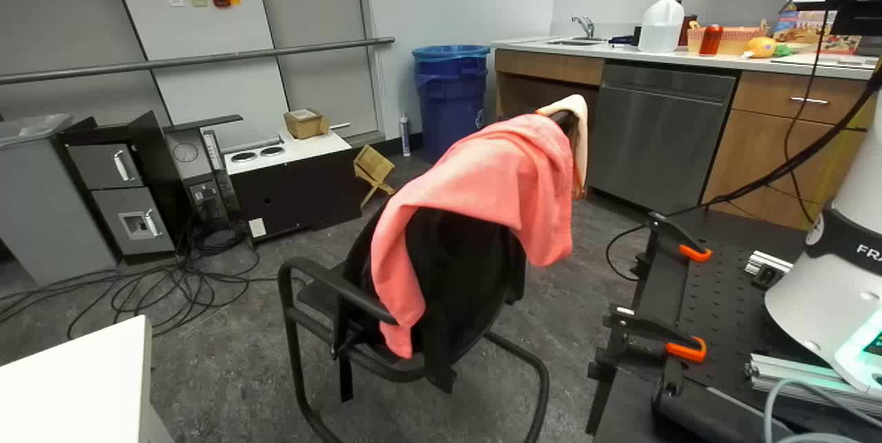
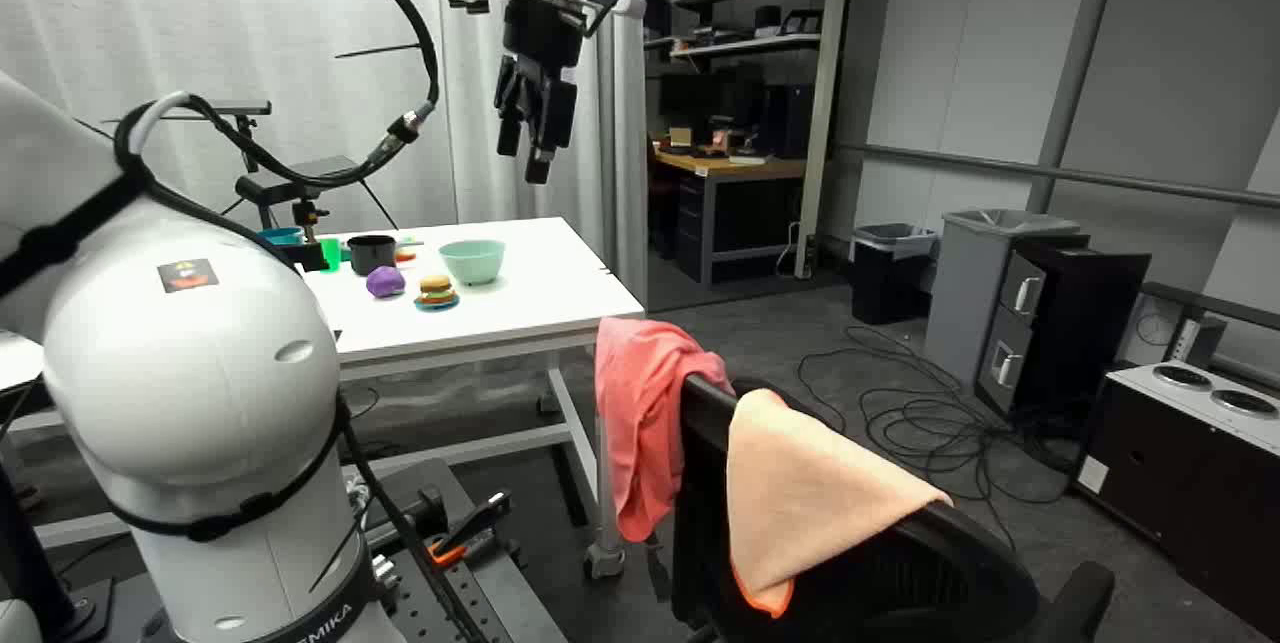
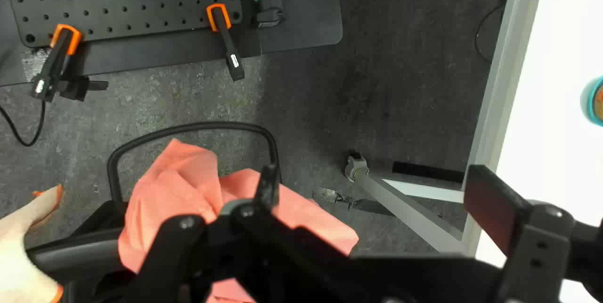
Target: Remove the peach sweatshirt and cloth from the backrest of the chair and place them on the seat
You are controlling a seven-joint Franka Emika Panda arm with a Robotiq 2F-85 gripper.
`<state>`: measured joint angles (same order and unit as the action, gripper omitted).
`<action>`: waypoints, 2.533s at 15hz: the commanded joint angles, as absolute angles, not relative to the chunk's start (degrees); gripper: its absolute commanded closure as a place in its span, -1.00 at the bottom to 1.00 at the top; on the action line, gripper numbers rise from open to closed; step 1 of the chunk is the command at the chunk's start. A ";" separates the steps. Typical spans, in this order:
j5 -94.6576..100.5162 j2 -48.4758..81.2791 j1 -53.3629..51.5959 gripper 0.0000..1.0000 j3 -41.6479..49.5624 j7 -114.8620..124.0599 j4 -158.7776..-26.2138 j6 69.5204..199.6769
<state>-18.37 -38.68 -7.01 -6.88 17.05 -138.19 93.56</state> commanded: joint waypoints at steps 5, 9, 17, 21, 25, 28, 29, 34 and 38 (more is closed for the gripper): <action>-18.87 -38.61 -5.73 -1.00 -7.81 16.47 -138.07 93.22; -18.87 -38.61 -5.73 -1.00 -7.81 16.47 -138.07 93.22; -18.87 -38.61 -5.73 -1.00 -7.81 16.47 -138.07 93.22; -17.13 -37.17 -5.48 -1.00 -7.97 14.52 -137.56 94.60; -11.68 -34.56 -5.24 -1.00 -7.71 10.58 -137.26 97.04; -7.33 -31.58 -5.17 -1.00 -7.20 7.66 -137.19 99.98; -6.14 -30.70 -5.17 -1.00 -7.06 6.91 -137.26 101.16; -0.43 -25.36 -4.69 -1.00 -6.27 3.82 -137.74 108.33; 2.91 -20.56 -3.53 -1.00 -5.52 4.15 -137.32 112.81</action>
<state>0.70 -24.02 -4.73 -6.24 5.42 -138.34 110.30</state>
